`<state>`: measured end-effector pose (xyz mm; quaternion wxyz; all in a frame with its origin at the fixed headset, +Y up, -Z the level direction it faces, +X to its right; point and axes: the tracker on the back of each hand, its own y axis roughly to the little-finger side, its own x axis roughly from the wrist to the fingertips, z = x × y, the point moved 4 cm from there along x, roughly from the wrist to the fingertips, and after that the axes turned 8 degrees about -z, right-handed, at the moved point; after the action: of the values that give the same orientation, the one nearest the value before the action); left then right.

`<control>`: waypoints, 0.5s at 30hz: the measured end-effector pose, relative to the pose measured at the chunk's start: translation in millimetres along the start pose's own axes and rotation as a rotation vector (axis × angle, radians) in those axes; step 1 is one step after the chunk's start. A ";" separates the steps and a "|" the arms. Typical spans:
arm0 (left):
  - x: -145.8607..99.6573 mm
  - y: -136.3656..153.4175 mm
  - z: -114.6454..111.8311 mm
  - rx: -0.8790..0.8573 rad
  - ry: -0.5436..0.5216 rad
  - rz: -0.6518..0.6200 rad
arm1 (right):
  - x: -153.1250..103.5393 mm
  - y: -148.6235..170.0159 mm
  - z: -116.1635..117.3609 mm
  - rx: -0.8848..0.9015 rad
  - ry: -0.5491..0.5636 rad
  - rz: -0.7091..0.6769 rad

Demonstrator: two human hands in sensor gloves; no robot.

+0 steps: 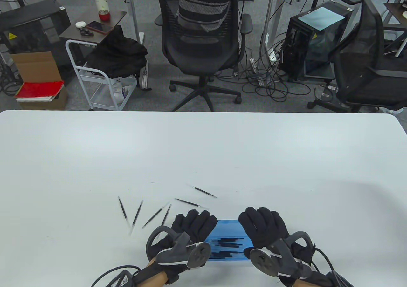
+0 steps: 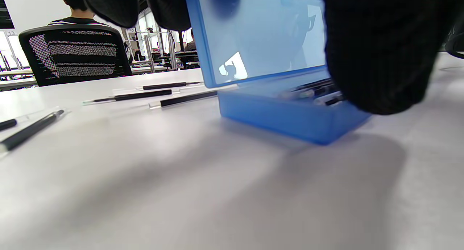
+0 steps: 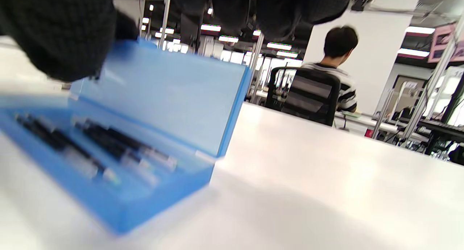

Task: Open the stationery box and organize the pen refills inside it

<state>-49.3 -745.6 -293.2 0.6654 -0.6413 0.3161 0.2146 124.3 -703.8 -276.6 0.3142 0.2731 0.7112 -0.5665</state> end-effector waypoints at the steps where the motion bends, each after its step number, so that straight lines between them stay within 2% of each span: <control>1: 0.0 0.0 0.0 0.000 0.000 0.000 | 2.4 -3.3 5.9 -0.006 -0.016 -0.019; 9: -0.1 -0.6 0.4 0.012 0.001 -0.001 | 13.8 -7.3 31.3 -0.049 -0.147 -0.033; 15: 0.1 -0.2 2.7 0.014 0.016 -0.012 | 14.2 -7.1 32.3 -0.032 -0.157 -0.031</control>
<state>-48.7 -743.0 -293.2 0.6684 -0.6403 0.3193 0.2033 114.2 -736.4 -288.0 0.3645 0.2115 0.6974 -0.5797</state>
